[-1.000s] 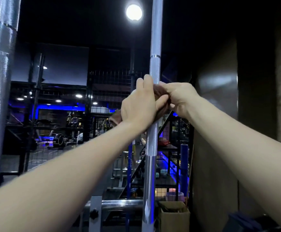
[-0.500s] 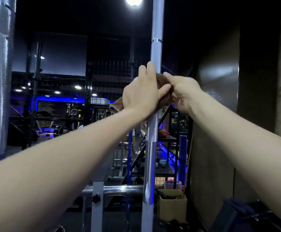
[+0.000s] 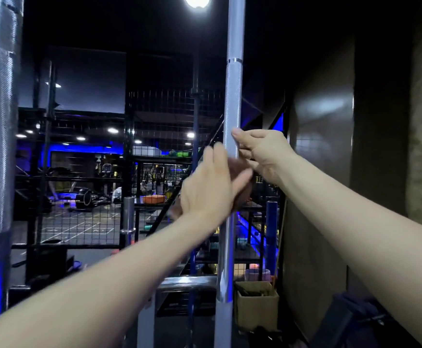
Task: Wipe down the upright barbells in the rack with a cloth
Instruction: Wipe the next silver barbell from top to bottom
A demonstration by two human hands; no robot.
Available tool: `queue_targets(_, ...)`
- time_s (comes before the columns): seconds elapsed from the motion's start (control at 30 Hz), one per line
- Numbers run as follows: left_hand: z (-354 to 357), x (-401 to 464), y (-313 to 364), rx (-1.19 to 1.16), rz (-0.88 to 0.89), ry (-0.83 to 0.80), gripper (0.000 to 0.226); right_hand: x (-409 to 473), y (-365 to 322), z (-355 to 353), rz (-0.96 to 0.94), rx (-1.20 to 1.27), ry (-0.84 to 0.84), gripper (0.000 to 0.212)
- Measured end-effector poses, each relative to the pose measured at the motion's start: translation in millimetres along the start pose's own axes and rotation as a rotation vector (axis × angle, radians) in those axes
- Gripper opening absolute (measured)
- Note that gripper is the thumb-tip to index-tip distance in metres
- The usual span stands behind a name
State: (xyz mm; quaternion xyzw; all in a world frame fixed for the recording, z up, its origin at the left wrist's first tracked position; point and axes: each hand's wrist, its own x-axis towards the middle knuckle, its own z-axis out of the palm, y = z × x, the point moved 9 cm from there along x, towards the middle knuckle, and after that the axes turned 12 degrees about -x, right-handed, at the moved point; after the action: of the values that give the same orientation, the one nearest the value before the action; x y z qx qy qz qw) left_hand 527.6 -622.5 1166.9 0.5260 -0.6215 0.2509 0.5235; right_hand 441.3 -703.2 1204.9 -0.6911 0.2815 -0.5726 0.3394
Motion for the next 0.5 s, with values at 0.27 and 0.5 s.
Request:
queue_targets(0.27,14.1,-28.3,-2.6,0.012,0.002,0.012,0.049,-0.1,6.4,-4.1,0.013,-0.022,-0.033,0.015)
queue_targets(0.5,10.3,-24.1,-4.6,0.047,-0.009,-0.042,0.050,-13.2,14.7,1.7,-0.002,-0.051,-0.021,0.014)
